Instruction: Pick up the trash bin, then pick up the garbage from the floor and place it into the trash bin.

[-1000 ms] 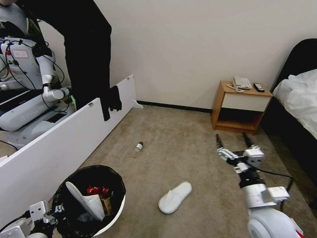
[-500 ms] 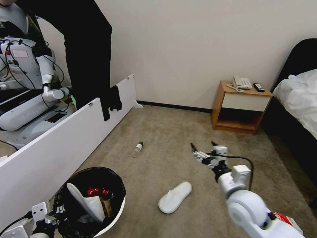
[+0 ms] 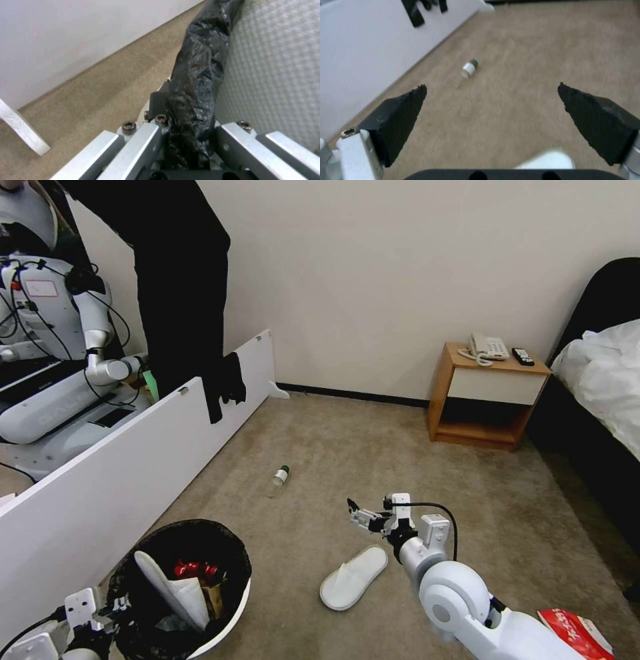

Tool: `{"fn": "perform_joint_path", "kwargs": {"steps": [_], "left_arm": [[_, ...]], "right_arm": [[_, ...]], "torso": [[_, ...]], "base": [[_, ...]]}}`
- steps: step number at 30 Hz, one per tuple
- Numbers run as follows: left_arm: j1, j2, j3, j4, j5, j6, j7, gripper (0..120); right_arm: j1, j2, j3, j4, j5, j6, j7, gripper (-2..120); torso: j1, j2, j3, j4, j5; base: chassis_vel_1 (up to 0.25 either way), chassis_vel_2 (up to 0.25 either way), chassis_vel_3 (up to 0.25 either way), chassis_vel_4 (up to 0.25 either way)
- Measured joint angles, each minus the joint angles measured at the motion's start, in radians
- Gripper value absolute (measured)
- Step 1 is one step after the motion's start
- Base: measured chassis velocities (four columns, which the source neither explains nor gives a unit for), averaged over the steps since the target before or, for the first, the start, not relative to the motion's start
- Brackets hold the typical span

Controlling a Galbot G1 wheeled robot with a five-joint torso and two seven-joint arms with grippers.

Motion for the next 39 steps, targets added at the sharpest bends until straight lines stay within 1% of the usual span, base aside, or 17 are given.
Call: {"fn": "perform_joint_path", "kwargs": {"steps": [4, 7, 9, 10, 13, 16, 17, 19, 20, 22, 23, 25, 26, 28, 29, 31, 39], "left_arm": [[-0.008, 0.016, -0.002, 0.017, -0.009, 0.002, -0.003, 2], [-0.009, 0.023, -0.002, 0.023, -0.012, 0.003, -0.004, 2], [-0.013, 0.034, -0.001, 0.035, -0.016, 0.004, -0.004, 2], [-0.013, 0.034, -0.001, 0.035, -0.016, 0.004, -0.004, 2], [-0.018, 0.044, 0.002, 0.048, -0.018, 0.004, -0.004, 2], [-0.021, 0.047, 0.001, 0.060, -0.019, 0.004, -0.004, 2], [-0.021, 0.047, 0.001, 0.060, -0.019, 0.004, -0.004, 2], [-0.022, 0.048, 0.001, 0.067, -0.019, 0.004, -0.004, 2], [-0.022, 0.048, 0.001, 0.067, -0.019, 0.004, -0.004, 2], [-0.025, 0.046, 0.001, 0.073, -0.018, 0.004, -0.004, 2], [-0.025, 0.046, 0.001, 0.073, -0.018, 0.004, -0.004, 2], [-0.027, 0.043, 0.001, 0.079, -0.016, 0.004, -0.004, 2], [-0.027, 0.043, 0.001, 0.079, -0.016, 0.004, -0.004, 2], [-0.027, 0.042, 0.000, 0.082, -0.014, 0.004, -0.004, 2], [-0.027, 0.042, 0.000, 0.082, -0.014, 0.004, -0.004, 2], [-0.027, 0.041, -0.001, 0.083, -0.014, 0.004, -0.004, 2], [-0.019, 0.041, -0.006, 0.083, -0.013, 0.002, -0.003, 2]], "right_arm": [[0.016, 0.017, -0.020, -0.015, 0.078, -0.035, 0.047, 100], [0.018, 0.022, -0.022, -0.019, 0.106, -0.047, 0.059, 100], [0.025, 0.036, -0.026, -0.039, 0.169, -0.076, 0.090, 100], [0.025, 0.036, -0.026, -0.039, 0.169, -0.076, 0.090, 100], [0.034, 0.056, -0.037, -0.073, 0.215, -0.092, 0.120, 100], [0.068, 0.104, -0.061, -0.138, 0.288, -0.115, 0.163, 100], [0.068, 0.104, -0.061, -0.138, 0.288, -0.115, 0.163, 100], [0.079, 0.143, -0.068, -0.199, 0.305, -0.117, 0.176, 100], [0.079, 0.143, -0.068, -0.199, 0.305, -0.117, 0.176, 100], [0.086, 0.198, -0.068, -0.281, 0.311, -0.118, 0.186, 100], [0.086, 0.198, -0.068, -0.281, 0.311, -0.118, 0.186, 100], [0.097, 0.272, -0.063, -0.362, 0.311, -0.117, 0.194, 100], [0.097, 0.272, -0.063, -0.362, 0.311, -0.117, 0.194, 100], [0.114, 0.335, -0.055, -0.442, 0.310, -0.112, 0.195, 100], [0.114, 0.335, -0.055, -0.442, 0.310, -0.112, 0.195, 100], [0.130, 0.382, -0.049, -0.515, 0.296, -0.103, 0.191, 100], [0.162, 0.436, -0.045, -0.643, 0.251, -0.080, 0.160, 100]], "torso": [[0.000, 0.000, 0.000, 0.0001, 0.0001], [0.000, 0.000, 0.000, 0.0001, 0.0000], [0.000, 0.000, 0.000, 0.0001, 0.0000], [0.000, 0.000, 0.000, 0.0001, 0.0000], [0.000, 0.000, 0.000, 0.0000, 0.0001], [0.000, 0.000, 0.000, 0.0003, 0.0000], [0.000, 0.000, 0.000, 0.0003, 0.0000], [0.000, 0.000, 0.000, 0.0003, 0.0000], [0.000, 0.000, 0.000, 0.0003, 0.0000], [0.000, 0.000, 0.000, 0.0000, 0.0000], [0.000, 0.000, 0.000, 0.0000, 0.0000], [0.000, 0.000, 0.000, 0.0001, 0.0000], [0.000, 0.000, 0.000, 0.0001, 0.0000], [0.000, 0.000, 0.000, 0.0004, 0.0000], [0.000, 0.000, 0.000, 0.0004, 0.0000], [0.000, 0.000, 0.000, 0.0003, 0.0000], [0.000, 0.000, 0.000, 0.0002, 0.0001]], "base": [[0.000, 0.000, 0.000, 0.000], [0.000, 0.000, 0.000, 0.000], [0.000, 0.000, 0.000, 0.000], [0.000, 0.000, 0.000, 0.000], [0.000, 0.000, 0.000, 0.000], [0.000, 0.000, 0.000, 0.000], [0.000, 0.000, 0.000, 0.000], [0.000, 0.000, 0.000, 0.000], [0.000, 0.000, 0.000, 0.000], [0.000, 0.000, 0.000, 0.000], [0.000, 0.000, 0.000, 0.000], [0.000, 0.000, 0.000, 0.000], [0.000, 0.000, 0.000, 0.000], [0.000, 0.000, 0.000, 0.000], [0.000, 0.000, 0.000, 0.000], [0.000, 0.000, 0.000, 0.000], [0.000, 0.000, 0.000, 0.000]]}}
